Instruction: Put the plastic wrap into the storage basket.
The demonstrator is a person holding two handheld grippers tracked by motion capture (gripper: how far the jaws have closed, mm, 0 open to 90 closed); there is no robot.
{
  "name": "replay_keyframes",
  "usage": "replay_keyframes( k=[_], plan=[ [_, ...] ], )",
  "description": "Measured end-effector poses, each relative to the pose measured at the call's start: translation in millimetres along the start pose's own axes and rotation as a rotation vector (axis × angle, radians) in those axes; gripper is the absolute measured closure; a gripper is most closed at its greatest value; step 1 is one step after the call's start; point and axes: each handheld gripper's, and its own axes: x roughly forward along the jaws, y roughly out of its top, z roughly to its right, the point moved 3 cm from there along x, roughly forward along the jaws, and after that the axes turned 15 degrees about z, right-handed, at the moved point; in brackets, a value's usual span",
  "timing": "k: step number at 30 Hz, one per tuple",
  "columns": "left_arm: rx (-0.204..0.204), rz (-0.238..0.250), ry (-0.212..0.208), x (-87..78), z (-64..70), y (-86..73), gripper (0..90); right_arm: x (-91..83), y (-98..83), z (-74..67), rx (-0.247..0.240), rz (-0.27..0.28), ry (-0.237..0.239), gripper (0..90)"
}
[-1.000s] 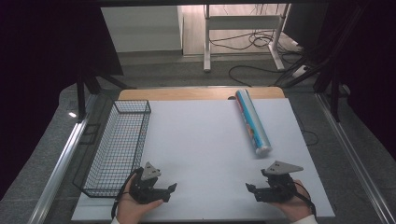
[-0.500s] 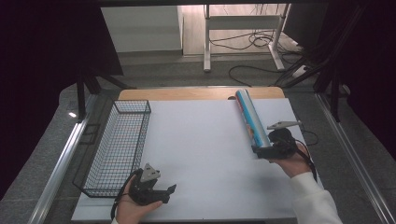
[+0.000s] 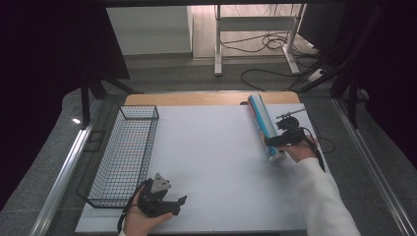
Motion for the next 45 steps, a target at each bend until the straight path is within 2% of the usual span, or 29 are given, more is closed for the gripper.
replay_keyframes(
  k=[1,4,5,6,7,9,11,13,15,20,23,26,27,31,35,40,44,45],
  plan=[
    [0.003,-0.003,0.0,0.2,-0.3,-0.7,20.4,8.6,6.1,0.5,-0.004,-0.014,-0.001,14.1],
    [0.001,-0.002,-0.002,0.2,-0.3,-1.1,20.5,18.4,10.9,1.5,0.004,-0.033,-0.007,14.1],
    [0.003,0.0,-0.002,-0.1,0.0,-1.2,20.5,28.3,14.7,4.3,0.008,-0.055,-0.016,14.0],
    [0.003,0.0,-0.002,-0.1,0.0,-1.2,20.5,28.3,14.7,4.3,0.008,-0.055,-0.016,14.0],
    [0.005,-0.001,-0.005,-0.3,0.2,-1.3,20.5,35.8,18.9,8.0,0.014,-0.066,-0.021,13.9],
    [0.004,-0.001,-0.004,-0.4,0.0,-1.4,20.5,40.2,21.3,10.0,0.027,-0.063,-0.025,13.9],
    [0.004,0.0,-0.004,-0.8,-0.2,-1.2,20.4,58.0,22.7,14.2,0.045,-0.085,-0.044,13.9],
    [0.003,0.002,-0.003,-1.2,-0.6,-1.2,20.5,61.5,22.8,15.0,0.049,-0.093,-0.044,13.9],
    [0.004,0.0,-0.003,-1.0,-1.1,-1.4,20.5,74.4,25.1,19.1,0.056,-0.112,-0.056,14.3],
    [0.006,-0.001,-0.003,-0.8,-1.2,-1.9,20.5,83.9,26.0,21.0,0.06,-0.135,-0.055,15.7],
    [0.006,0.0,-0.003,-0.8,-1.2,-2.0,20.4,92.2,23.6,19.1,0.043,-0.151,-0.061,18.7],
    [0.005,0.001,-0.002,-1.1,-1.3,-2.0,20.4,95.9,22.4,18.0,0.053,-0.17,-0.059,22.9],
    [0.006,0.001,-0.002,-1.1,-1.4,-2.0,20.5,96.7,23.2,17.2,0.071,-0.172,-0.044,28.1],
    [0.008,-0.001,-0.002,-0.7,-1.4,-2.3,20.5,97.1,24.0,17.1,0.082,-0.184,-0.051,29.7],
    [0.007,0.0,-0.001,-0.8,-1.7,-2.2,20.5,96.6,25.1,19.3,0.136,-0.192,-0.056,31.2],
    [0.004,0.0,0.002,-0.5,-2.5,-2.2,20.5,94.8,24.3,21.6,0.165,-0.18,-0.049,31.7],
    [0.004,-0.001,0.002,-0.3,-3.6,-2.2,20.6,87.9,26.6,23.0,0.189,-0.159,-0.017,32.0],
    [0.003,-0.002,0.003,0.0,-3.7,-2.3,20.6,82.5,29.6,21.0,0.192,-0.159,0.008,32.0]
  ],
)
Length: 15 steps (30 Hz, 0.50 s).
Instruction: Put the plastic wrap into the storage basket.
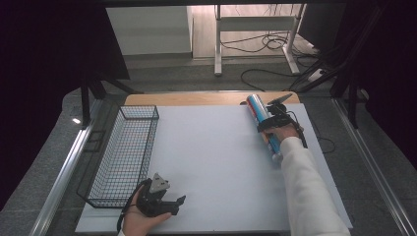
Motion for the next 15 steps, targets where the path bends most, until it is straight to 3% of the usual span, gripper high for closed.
replay_keyframes(
  k=[8,15],
  plan=[
    [0.0,0.0,0.0,-0.2,-0.2,0.0,20.8,-15.3,-0.3,-20.1,-0.022,0.02,0.064,32.1],
    [-0.004,0.0,-0.002,0.2,-0.8,0.4,20.7,-39.6,-7.0,-43.6,-0.039,0.067,0.163,32.1]
  ],
)
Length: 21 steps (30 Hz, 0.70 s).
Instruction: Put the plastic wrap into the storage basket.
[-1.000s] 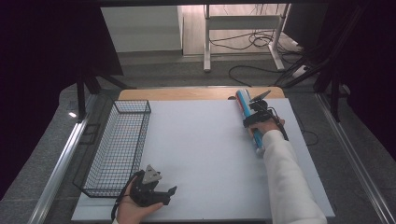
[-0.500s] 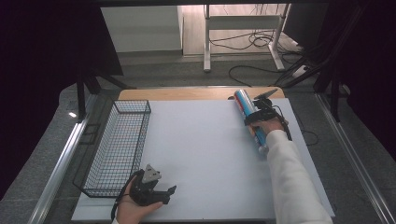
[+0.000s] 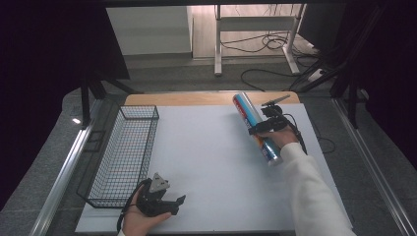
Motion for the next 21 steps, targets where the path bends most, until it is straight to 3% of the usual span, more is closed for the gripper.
replay_keyframes(
  k=[5,10,11,14,19,21],
  plan=[
    [-0.011,0.003,-0.006,1.2,0.5,0.9,20.7,-19.2,-9.4,-13.9,-0.004,0.033,0.065,32.2],
    [-0.048,0.015,-0.029,2.2,-0.1,4.4,20.6,-39.8,-25.2,-28.0,0.006,0.067,0.146,32.2],
    [-0.071,0.023,-0.038,3.1,-1.1,5.9,20.6,-46.8,-33.0,-34.5,0.007,0.08,0.176,32.2],
    [-0.084,0.027,-0.041,4.6,-1.1,7.8,20.5,-52.8,-40.8,-41.7,-0.007,0.089,0.204,32.2],
    [-0.132,0.047,-0.088,10.5,1.4,15.9,20.1,-66.7,-63.2,-64.2,-0.047,0.118,0.262,32.2],
    [-0.152,0.063,-0.107,13.2,2.1,20.1,19.8,-67.6,-66.0,-66.8,-0.045,0.118,0.275,32.2]
  ],
)
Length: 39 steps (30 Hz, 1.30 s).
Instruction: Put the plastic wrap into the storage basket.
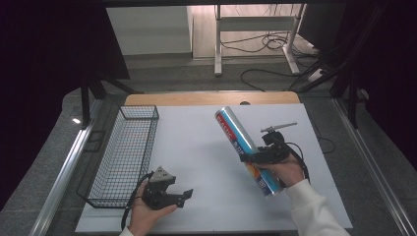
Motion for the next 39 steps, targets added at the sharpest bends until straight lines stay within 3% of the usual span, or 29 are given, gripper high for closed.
replay_keyframes(
  k=[1,2,3,5,6,8,11,14,17,20,22,26,30,36,39],
  plan=[
    [-0.018,0.011,-0.017,1.6,0.2,2.3,19.4,-0.5,-4.5,-5.0,-0.002,0.004,0.013,32.2],
    [-0.075,0.035,-0.075,5.1,-0.9,7.2,18.0,-0.1,-11.4,-11.8,0.007,-0.001,0.047,32.2],
    [-0.075,0.035,-0.075,5.1,-0.9,7.2,17.0,-0.1,-11.4,-11.8,0.007,-0.001,0.047,32.2],
    [-0.152,0.062,-0.131,9.1,-3.3,11.7,15.4,1.9,-18.3,-19.2,0.007,0.007,0.073,32.2],
    [-0.226,0.086,-0.181,13.4,-5.7,15.8,14.3,2.9,-20.6,-22.0,0.004,0.006,0.085,32.2],
    [-0.294,0.114,-0.228,19.5,-8.7,21.3,12.5,6.0,-25.9,-30.5,-0.001,0.009,0.112,32.2],
    [-0.33,0.134,-0.281,28.8,-10.8,28.0,11.1,9.6,-29.8,-40.1,-0.006,0.016,0.145,32.2],
    [-0.432,0.165,-0.357,39.1,-14.5,34.6,9.4,13.8,-33.6,-51.6,0.004,0.034,0.197,32.2],
    [-0.49,0.198,-0.41,48.5,-12.6,40.1,9.8,16.4,-35.9,-57.8,-0.003,0.044,0.21,32.2],
    [-0.51,0.221,-0.449,54.2,-10.5,41.6,9.2,20.2,-38.4,-64.8,-0.008,0.05,0.223,32.2],
    [-0.545,0.237,-0.475,58.3,-9.7,43.2,10.6,23.7,-39.9,-69.2,0.003,0.045,0.234,32.2],
    [-0.564,0.243,-0.51,64.0,-5.4,45.8,13.0,33.6,-43.6,-83.1,-0.009,0.055,0.258,32.2],
    [-0.555,0.255,-0.498,65.2,-2.5,45.2,21.7,37.7,-43.6,-88.4,-0.02,0.057,0.262,32.2],
    [-0.633,0.243,-0.536,64.5,-9.5,45.0,26.8,39.4,-43.4,-90.3,-0.029,0.061,0.259,32.1],
    [-0.605,0.232,-0.536,62.7,-10.0,47.4,29.7,41.0,-44.3,-93.9,-0.051,0.045,0.234,31.6]
  ],
)
